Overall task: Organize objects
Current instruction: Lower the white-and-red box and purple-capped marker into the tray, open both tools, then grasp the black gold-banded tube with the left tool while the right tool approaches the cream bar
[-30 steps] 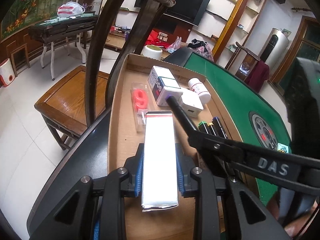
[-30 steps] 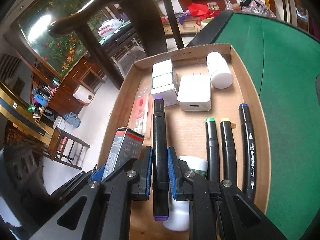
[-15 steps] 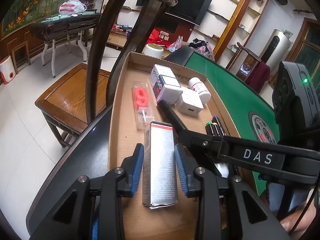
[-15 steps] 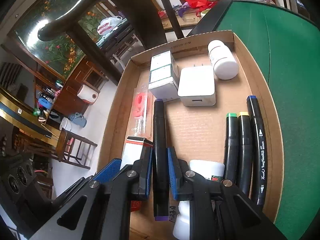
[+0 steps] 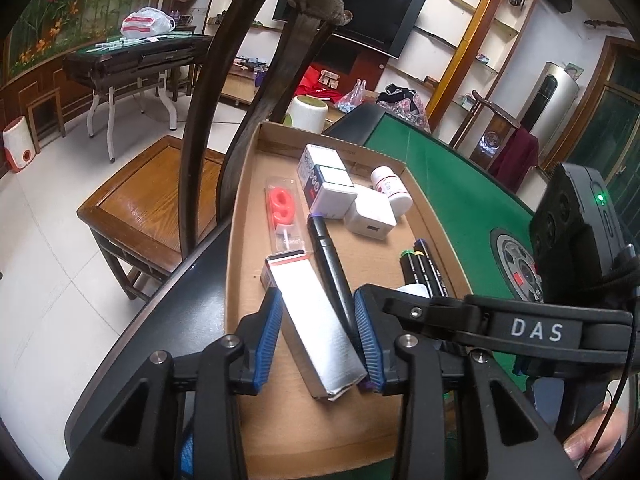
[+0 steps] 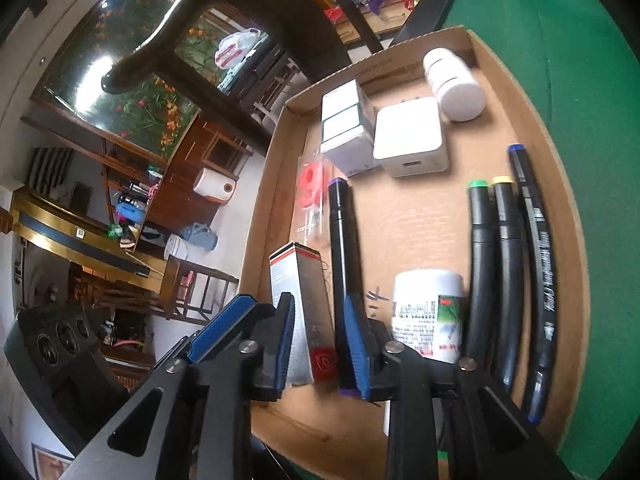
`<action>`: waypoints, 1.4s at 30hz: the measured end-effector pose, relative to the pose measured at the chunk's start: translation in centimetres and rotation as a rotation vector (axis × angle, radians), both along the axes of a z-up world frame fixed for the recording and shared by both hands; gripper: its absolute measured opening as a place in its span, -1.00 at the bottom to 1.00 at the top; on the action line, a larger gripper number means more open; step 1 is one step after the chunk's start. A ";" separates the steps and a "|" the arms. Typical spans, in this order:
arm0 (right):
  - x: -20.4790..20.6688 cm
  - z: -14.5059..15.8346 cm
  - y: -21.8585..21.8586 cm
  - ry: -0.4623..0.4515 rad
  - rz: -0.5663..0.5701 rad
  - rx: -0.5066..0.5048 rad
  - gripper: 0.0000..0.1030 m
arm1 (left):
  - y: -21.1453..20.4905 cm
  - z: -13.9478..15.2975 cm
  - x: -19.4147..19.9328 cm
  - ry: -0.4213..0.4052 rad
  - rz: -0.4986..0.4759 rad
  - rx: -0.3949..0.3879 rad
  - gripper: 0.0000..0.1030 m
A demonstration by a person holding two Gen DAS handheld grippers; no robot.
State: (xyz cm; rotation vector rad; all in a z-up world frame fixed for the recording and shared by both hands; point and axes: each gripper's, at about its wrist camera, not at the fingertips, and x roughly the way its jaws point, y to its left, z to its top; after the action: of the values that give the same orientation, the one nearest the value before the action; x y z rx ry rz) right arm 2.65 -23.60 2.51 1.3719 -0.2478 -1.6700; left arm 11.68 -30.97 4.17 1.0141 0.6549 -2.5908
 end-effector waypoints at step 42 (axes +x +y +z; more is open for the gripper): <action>-4.9 6.7 39.7 0.327 -0.633 -0.053 -0.08 | 29.1 -1.9 -19.4 -0.085 -0.810 -0.325 0.10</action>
State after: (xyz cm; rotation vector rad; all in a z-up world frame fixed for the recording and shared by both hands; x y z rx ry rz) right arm -2.27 16.07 9.20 1.0078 -0.5727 -2.3557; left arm -7.77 -1.85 2.30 1.4790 -0.2793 -3.1175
